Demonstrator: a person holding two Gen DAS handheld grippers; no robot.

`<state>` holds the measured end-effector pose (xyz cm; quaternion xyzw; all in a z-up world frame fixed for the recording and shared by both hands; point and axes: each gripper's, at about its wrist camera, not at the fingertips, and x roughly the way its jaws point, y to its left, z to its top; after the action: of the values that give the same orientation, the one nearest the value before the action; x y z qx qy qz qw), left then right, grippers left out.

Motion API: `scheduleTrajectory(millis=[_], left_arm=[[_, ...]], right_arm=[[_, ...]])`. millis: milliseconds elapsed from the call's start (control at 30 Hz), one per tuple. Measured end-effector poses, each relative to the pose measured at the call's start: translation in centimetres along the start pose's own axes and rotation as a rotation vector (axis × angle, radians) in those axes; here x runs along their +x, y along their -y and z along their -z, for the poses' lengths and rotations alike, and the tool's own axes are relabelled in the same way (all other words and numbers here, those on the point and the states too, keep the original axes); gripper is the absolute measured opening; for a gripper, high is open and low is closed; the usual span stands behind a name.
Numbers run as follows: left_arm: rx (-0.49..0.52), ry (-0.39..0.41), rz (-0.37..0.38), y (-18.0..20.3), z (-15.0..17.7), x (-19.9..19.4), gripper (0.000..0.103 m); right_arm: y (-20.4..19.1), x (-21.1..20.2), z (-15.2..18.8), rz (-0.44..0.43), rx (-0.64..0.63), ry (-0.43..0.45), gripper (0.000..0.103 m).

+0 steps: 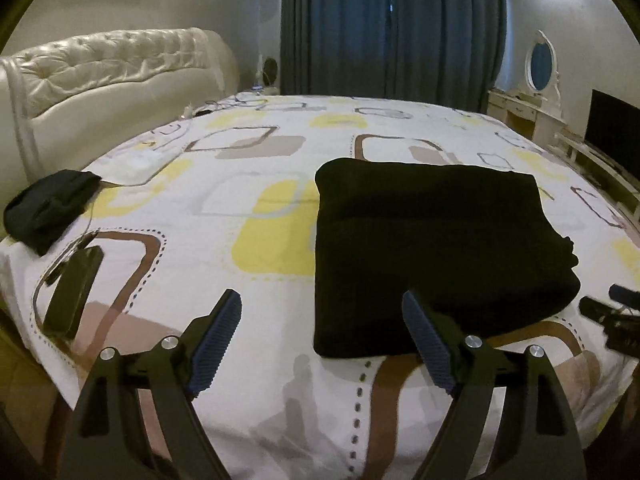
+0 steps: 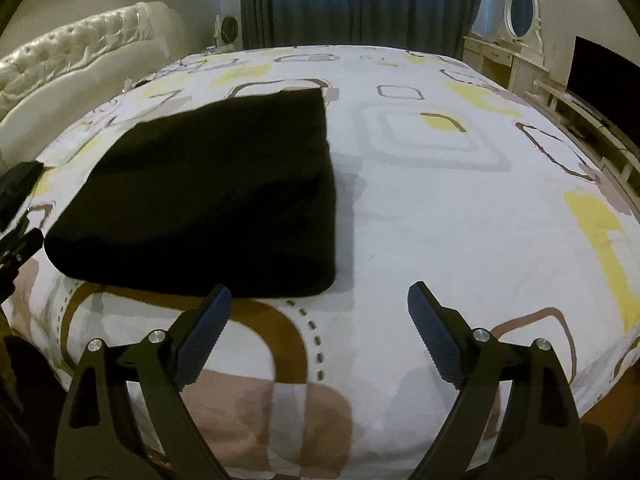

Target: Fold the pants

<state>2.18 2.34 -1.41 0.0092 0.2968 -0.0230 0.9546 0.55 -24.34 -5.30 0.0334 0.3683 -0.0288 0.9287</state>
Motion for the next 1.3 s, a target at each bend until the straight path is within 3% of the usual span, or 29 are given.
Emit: scheduleTrajectory(millis=[133, 500, 833, 867, 1300], left_arm=[[-0.044, 0.004, 0.056, 0.3, 0.9, -0.6, 0.082], [0.017, -0.032, 0.022, 2.0, 2.0, -0.9, 0.082], [0.031, 0.003, 0.026, 2.6, 1.9, -1.4, 0.083], [0.034, 0.001, 0.027, 2.7, 2.0, -1.4, 0.087], [0.024, -0.041, 0.053, 2.8, 1.9, -0.8, 0.087]], right_arm=[[-0.7, -0.4, 0.6, -0.018, 0.001, 0.008, 0.090], [-2.0, -0.8, 1.5, -0.053, -0.006, 0.005, 0.090], [-2.4, -0.9, 1.8, -0.077, -0.016, -0.002, 0.090], [-2.5, -0.9, 1.8, -0.077, -0.017, -0.002, 0.090], [-2.7, -1.0, 2.1, -0.087, -0.022, -0.003, 0.090]])
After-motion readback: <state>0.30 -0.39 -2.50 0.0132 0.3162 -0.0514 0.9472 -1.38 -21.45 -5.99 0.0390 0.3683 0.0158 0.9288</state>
